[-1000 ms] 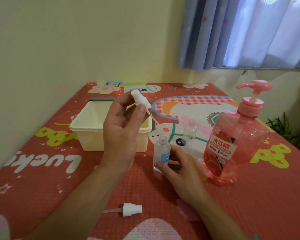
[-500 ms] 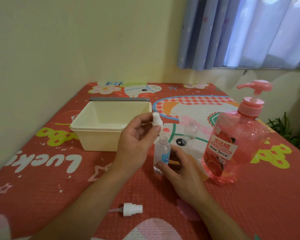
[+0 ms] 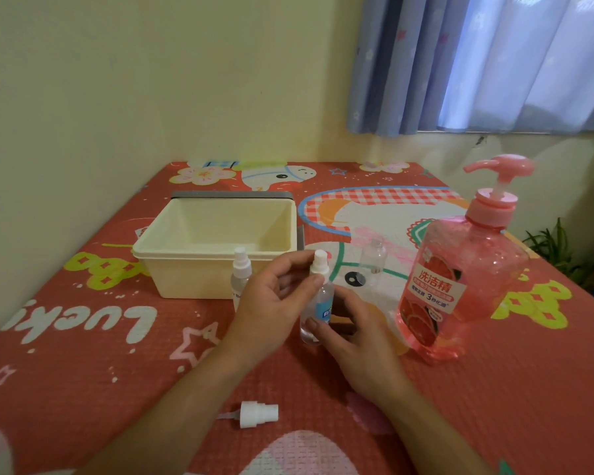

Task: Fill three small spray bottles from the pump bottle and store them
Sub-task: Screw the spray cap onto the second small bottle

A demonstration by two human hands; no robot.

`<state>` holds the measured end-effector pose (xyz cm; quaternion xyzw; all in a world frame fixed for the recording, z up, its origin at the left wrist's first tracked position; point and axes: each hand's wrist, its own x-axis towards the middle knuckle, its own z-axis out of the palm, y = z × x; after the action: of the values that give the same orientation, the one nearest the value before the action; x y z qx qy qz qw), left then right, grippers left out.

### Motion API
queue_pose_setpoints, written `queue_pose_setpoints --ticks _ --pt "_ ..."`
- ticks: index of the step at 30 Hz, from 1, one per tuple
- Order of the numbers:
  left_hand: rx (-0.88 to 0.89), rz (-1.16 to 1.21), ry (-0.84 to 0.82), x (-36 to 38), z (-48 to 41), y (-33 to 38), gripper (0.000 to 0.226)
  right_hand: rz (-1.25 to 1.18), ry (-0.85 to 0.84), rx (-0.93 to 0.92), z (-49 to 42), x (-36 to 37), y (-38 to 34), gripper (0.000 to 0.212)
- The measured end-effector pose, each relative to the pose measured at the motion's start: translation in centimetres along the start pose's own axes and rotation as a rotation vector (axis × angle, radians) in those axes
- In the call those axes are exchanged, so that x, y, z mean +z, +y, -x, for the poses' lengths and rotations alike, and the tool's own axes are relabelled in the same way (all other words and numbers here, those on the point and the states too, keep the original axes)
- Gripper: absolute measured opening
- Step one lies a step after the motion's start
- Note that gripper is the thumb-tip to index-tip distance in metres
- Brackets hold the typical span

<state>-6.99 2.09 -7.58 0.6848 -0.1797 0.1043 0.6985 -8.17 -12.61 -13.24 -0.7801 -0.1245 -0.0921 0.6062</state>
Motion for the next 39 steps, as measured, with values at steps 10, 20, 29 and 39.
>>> queue_pose_setpoints --ticks 10,20,29,39 --pt "-0.006 0.008 -0.002 0.46 0.10 -0.09 0.026 0.008 -0.006 -0.007 -0.01 -0.09 -0.06 0.038" --pt "-0.001 -0.044 -0.040 0.20 -0.11 -0.49 0.025 0.001 -0.010 -0.004 -0.03 -0.09 0.13 0.040" --pt "-0.081 -0.006 -0.036 0.83 -0.16 -0.25 0.021 -0.012 -0.018 -0.011 -0.06 -0.12 0.05 0.036" --pt "-0.090 0.018 -0.104 0.76 0.08 -0.52 0.029 0.001 -0.017 -0.022 -0.04 -0.18 0.07 0.035"
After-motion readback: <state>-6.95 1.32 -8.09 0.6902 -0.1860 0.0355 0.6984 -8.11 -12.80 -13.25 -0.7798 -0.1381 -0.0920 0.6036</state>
